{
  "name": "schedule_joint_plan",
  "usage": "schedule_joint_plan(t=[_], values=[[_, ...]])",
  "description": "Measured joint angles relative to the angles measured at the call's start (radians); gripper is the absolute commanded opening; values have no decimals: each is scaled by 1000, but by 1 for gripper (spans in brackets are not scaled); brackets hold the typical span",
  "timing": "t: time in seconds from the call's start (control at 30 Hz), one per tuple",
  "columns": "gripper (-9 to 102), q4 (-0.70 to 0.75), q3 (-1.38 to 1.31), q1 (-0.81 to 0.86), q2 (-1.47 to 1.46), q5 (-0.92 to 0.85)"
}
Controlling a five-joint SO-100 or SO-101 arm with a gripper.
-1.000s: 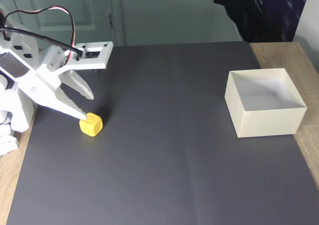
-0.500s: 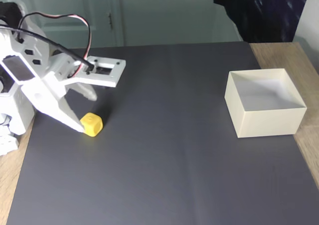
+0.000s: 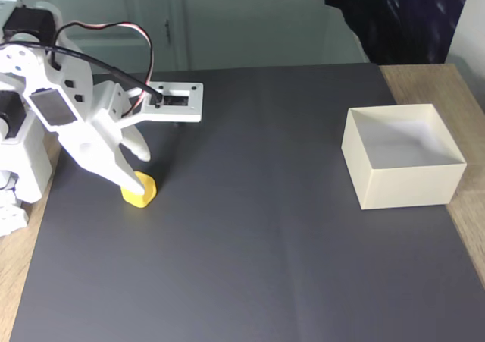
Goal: Grasp a cube block and put it in the white box.
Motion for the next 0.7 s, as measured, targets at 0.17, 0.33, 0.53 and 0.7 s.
schedule_joint_plan(t=[0.17,0.33,0.53,0.7], values=[[17,-9,0,0,-17,-6],[17,-9,6,2,-17,-17],[20,-25,31,14,-12,-28],[20,-26,84,43,23,-28]])
